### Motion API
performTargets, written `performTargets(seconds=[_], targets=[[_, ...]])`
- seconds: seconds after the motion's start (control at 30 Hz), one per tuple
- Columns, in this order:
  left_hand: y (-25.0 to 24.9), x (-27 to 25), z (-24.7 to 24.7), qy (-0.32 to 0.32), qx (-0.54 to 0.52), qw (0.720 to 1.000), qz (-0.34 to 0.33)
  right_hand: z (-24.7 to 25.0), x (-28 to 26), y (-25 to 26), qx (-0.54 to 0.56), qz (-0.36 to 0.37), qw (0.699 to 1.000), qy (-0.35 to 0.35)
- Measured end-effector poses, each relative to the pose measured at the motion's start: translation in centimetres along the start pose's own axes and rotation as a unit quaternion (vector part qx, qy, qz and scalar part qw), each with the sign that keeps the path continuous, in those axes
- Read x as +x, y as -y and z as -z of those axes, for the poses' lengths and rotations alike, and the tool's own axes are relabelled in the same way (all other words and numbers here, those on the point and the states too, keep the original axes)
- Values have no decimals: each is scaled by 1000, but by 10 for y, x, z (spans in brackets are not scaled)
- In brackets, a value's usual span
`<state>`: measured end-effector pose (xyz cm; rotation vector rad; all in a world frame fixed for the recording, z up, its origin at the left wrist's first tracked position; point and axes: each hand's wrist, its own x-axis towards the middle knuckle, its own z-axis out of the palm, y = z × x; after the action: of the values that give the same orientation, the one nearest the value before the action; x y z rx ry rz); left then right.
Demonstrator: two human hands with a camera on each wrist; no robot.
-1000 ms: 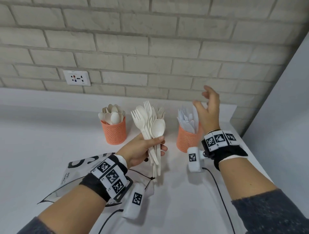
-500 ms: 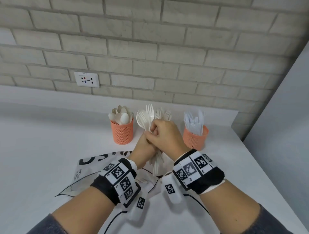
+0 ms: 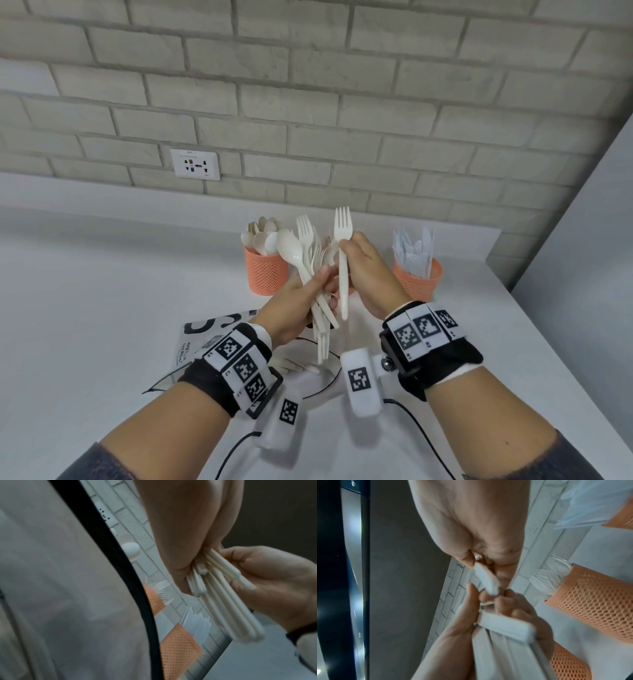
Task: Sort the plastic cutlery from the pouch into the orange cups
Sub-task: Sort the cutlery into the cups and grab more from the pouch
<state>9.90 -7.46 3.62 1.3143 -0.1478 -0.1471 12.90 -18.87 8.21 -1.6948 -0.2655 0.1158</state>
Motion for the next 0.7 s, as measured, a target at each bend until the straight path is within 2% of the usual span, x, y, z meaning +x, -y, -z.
performTargets(seconds=[0.07, 0.23, 0.43, 0.53, 0.7], targets=[[-4, -1, 1, 13, -9, 1000, -1, 0, -1, -2, -26, 28, 999, -5], [-6, 4, 3, -40, -68, 997, 16, -3, -4, -11, -115, 109, 987, -20], [-11, 3, 10, -37, -180, 983, 16, -12, -8, -15, -153, 121, 980, 30], [-14, 1, 13, -24, -254, 966, 32, -15, -6, -17, -170, 136, 976, 17], [-17, -5, 19, -32, -216, 975, 49, -16, -3, -18, -196, 128, 972, 18]])
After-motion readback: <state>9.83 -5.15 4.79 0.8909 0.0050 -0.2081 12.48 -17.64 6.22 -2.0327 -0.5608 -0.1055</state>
